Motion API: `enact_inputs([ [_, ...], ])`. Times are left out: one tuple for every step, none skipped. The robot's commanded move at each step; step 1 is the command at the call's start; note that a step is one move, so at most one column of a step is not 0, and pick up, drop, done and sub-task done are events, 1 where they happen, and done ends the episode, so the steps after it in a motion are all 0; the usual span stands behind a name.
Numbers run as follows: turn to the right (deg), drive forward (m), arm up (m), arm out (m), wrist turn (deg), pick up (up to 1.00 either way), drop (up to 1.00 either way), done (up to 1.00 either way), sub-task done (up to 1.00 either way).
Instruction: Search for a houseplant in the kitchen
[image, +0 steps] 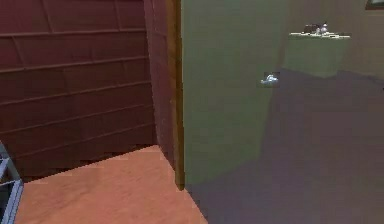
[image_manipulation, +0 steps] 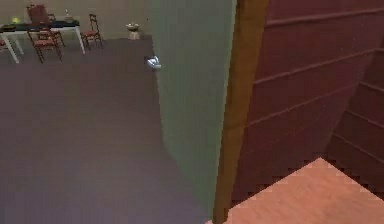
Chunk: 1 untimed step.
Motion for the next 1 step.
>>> enact_inputs([
  [0.0,0.3,0.0,0.0,0.0,0.0,0.0,0.0,0.0],
])
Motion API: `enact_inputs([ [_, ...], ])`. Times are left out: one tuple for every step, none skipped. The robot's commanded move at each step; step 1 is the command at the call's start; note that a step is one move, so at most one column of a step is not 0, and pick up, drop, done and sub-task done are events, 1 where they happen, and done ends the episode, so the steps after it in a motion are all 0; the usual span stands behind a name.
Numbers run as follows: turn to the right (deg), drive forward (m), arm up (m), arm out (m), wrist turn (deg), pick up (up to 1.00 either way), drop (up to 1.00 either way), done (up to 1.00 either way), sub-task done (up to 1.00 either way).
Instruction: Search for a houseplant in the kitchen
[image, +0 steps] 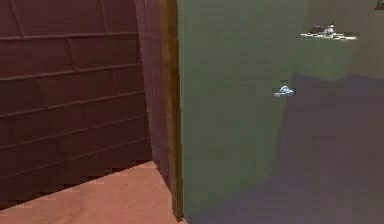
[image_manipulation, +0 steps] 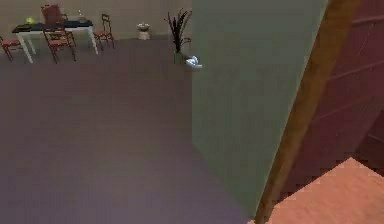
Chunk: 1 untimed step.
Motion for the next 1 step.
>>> enact_inputs([
  [45.0,0.0,0.0,0.0,0.0,0.0,0.0,0.0,0.0],
])
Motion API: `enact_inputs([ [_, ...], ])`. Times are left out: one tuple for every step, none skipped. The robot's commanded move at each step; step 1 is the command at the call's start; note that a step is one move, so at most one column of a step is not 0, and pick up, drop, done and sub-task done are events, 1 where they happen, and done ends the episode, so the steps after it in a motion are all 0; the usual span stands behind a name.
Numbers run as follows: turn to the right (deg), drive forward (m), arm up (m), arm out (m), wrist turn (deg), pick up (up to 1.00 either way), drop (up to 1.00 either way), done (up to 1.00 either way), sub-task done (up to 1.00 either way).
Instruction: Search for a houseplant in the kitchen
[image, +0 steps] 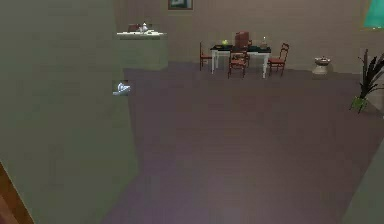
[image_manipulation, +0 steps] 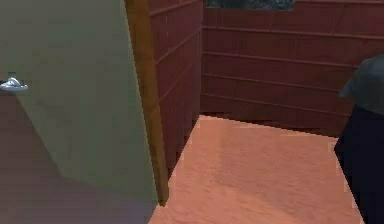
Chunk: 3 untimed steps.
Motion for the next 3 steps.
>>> enact_inputs([
  [21.0,0.0,0.0,0.0,0.0,0.0,0.0,0.0,0.0],
  [0.0,1.0,0.0,0.0,0.0,0.0,0.0,0.0,0.0],
  [3.0,0.0,0.0,0.0,0.0,0.0,0.0,0.0,0.0],
])
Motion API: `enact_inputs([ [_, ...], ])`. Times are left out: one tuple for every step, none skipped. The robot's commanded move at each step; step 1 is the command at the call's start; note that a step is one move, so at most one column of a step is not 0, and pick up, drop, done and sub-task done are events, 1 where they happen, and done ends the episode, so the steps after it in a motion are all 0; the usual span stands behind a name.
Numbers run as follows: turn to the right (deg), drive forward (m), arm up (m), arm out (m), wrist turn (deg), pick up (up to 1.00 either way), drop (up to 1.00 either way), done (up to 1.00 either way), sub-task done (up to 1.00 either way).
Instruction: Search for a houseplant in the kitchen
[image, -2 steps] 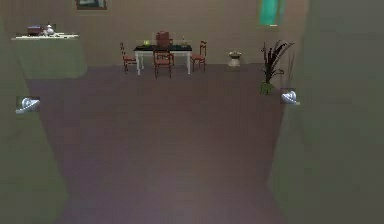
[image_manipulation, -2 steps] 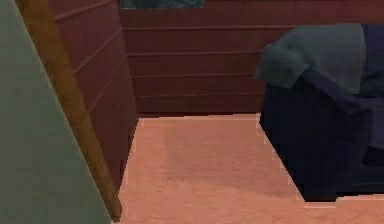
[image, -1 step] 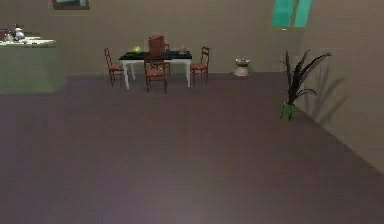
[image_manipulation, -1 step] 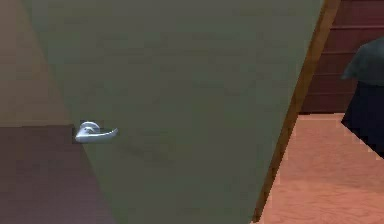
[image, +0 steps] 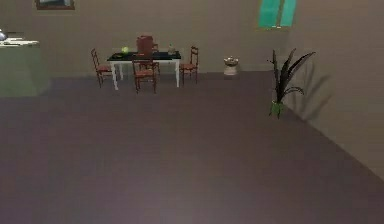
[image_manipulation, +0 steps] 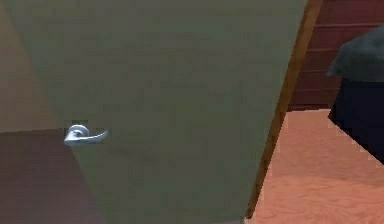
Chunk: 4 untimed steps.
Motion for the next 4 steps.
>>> enact_inputs([
  [0.0,0.55,0.0,0.0,0.0,0.0,0.0,0.0,0.0],
  [15.0,0.0,0.0,0.0,0.0,0.0,0.0,0.0,0.0],
  [0.0,1.0,0.0,0.0,0.0,0.0,0.0,0.0,0.0],
  [0.0,0.7,0.0,0.0,0.0,0.0,0.0,0.0,0.0],
])
